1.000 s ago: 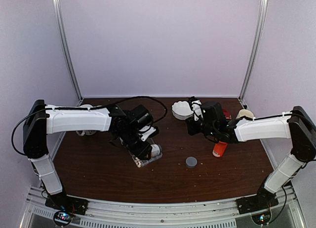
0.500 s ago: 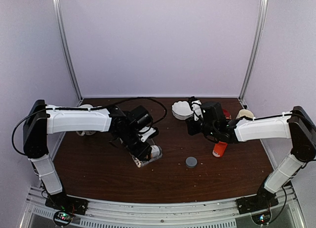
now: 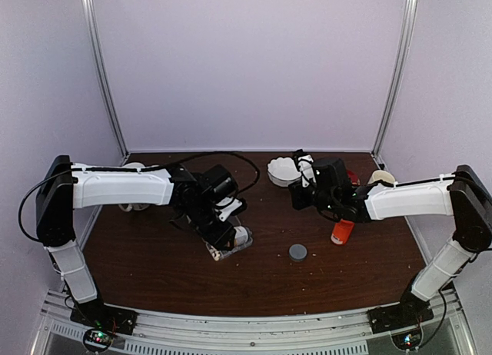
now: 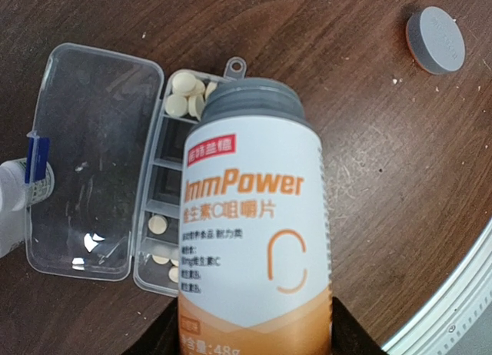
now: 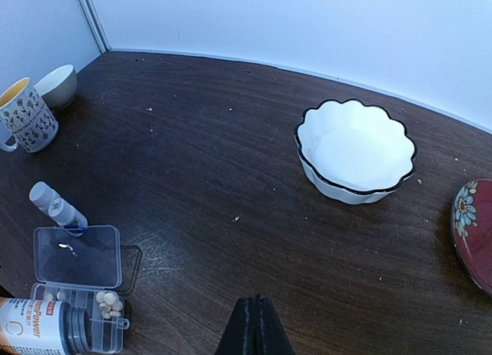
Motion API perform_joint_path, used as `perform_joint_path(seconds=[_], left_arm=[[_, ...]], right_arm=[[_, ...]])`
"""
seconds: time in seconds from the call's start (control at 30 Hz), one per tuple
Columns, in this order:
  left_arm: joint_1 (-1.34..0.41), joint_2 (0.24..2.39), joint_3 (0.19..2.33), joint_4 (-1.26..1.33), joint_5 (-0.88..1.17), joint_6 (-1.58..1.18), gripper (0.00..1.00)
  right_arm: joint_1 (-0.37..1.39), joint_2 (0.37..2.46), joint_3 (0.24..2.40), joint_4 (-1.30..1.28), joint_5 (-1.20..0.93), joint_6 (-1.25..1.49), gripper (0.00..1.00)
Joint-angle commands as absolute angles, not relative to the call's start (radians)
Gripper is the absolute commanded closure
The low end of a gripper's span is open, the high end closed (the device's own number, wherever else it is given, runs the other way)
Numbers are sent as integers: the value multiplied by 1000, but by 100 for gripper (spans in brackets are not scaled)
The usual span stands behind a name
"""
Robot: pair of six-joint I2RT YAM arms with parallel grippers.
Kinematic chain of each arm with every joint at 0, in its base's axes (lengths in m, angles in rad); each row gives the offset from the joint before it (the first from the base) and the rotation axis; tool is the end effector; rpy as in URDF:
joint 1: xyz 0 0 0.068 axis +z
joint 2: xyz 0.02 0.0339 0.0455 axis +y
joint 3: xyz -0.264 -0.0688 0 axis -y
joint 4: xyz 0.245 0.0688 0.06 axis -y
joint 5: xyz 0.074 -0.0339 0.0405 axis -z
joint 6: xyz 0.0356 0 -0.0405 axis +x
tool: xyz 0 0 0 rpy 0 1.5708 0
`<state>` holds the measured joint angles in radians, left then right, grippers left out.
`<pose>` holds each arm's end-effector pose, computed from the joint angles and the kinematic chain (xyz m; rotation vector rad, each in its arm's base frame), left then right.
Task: Sort the pills into containers
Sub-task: Pour the pill into the compartment of the pill container.
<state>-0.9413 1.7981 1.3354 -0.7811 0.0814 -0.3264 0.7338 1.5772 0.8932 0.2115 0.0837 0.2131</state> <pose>0.2100 -0.2932 0.2114 0.8968 2.7600 -0.3788 0.2597 0.2302 0.2194 -0.4837 2.0225 0.5025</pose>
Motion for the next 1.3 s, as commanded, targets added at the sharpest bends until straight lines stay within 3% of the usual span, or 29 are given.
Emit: perform_joint_path(seconds=[0.0,1.27], left_arm=[[-939,1797,1370,-793,90,-323,100],[-949,1815,1427,-841,82,-324,100]], right_arm=[[738,1590,917,206,77,210,100],[738,1593,918,204,72,210,100]])
